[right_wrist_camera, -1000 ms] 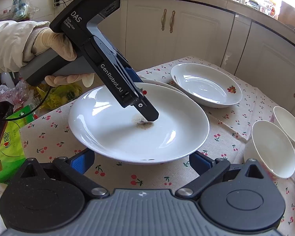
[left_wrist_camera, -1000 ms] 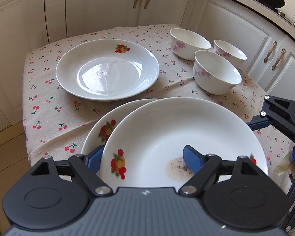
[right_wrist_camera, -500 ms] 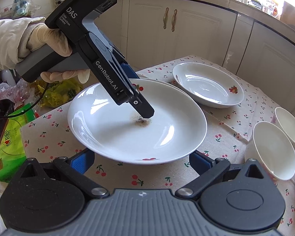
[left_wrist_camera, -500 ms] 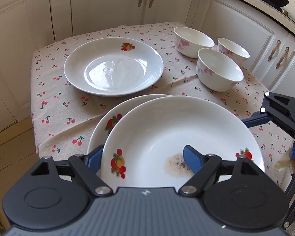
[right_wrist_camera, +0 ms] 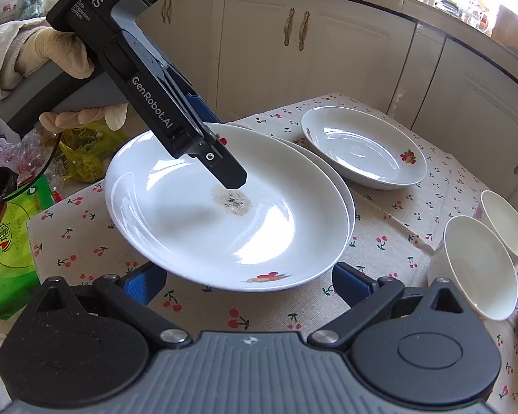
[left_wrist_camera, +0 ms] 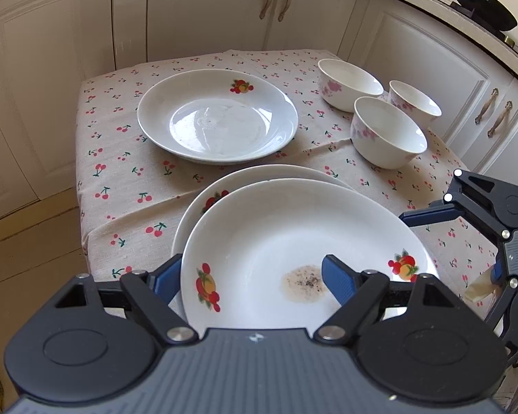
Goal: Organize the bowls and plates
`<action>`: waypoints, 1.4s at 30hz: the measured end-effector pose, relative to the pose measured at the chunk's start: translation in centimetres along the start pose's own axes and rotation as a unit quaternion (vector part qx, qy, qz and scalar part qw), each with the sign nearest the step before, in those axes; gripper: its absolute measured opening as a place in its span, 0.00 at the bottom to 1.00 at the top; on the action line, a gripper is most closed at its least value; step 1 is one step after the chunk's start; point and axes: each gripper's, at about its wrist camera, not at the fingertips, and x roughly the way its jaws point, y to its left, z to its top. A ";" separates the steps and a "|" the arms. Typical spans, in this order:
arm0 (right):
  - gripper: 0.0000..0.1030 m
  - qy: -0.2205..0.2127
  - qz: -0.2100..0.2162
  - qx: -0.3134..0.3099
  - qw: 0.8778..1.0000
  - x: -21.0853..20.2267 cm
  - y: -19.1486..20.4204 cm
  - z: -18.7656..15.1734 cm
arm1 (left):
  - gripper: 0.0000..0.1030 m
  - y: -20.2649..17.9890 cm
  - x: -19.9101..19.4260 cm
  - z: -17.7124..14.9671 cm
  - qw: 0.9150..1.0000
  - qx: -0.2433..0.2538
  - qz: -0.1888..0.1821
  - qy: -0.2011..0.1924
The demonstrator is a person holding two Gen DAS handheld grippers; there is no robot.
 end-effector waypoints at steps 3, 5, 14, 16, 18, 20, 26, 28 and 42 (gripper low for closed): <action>1.00 0.001 0.000 -0.003 1.000 0.2 0.2 0.2 | 0.82 0.1 -0.3 -0.1 1.000 -0.002 0.006 -0.004; 1.00 0.000 -0.001 -0.008 1.000 0.2 0.5 0.3 | 0.82 0.2 -0.4 -0.2 1.000 -0.004 0.014 -0.003; 1.00 -0.031 -0.005 0.012 0.999 -1.6 -0.2 0.3 | 0.83 0.2 -1.2 -0.8 0.999 -0.004 0.017 -0.026; 1.00 -0.042 -0.006 0.018 0.999 -2.4 -0.6 0.2 | 0.83 -0.1 -1.7 -0.8 0.999 -0.005 0.015 -0.040; 1.00 -0.055 -0.008 0.019 0.998 -3.2 -0.9 0.1 | 0.83 -0.7 -2.1 -0.8 0.998 0.004 0.020 -0.055; 1.00 -0.064 -0.011 0.018 0.998 -3.9 -1.3 0.0 | 0.83 -1.3 -2.6 -0.6 0.997 0.012 0.030 -0.068; 1.00 -0.079 -0.022 0.011 0.997 -5.0 -2.9 0.0 | 0.84 -1.9 -3.6 0.4 0.994 0.022 0.047 -0.097; 1.00 -0.082 -0.027 0.006 0.996 -5.1 -3.7 0.3 | 0.84 -2.0 -3.6 0.9 0.993 0.020 0.059 -0.100; 1.00 -0.061 -0.029 -0.036 0.997 -1.7 -11.2 4.7 | 0.84 0.4 0.1 5.7 0.992 0.010 0.086 -0.089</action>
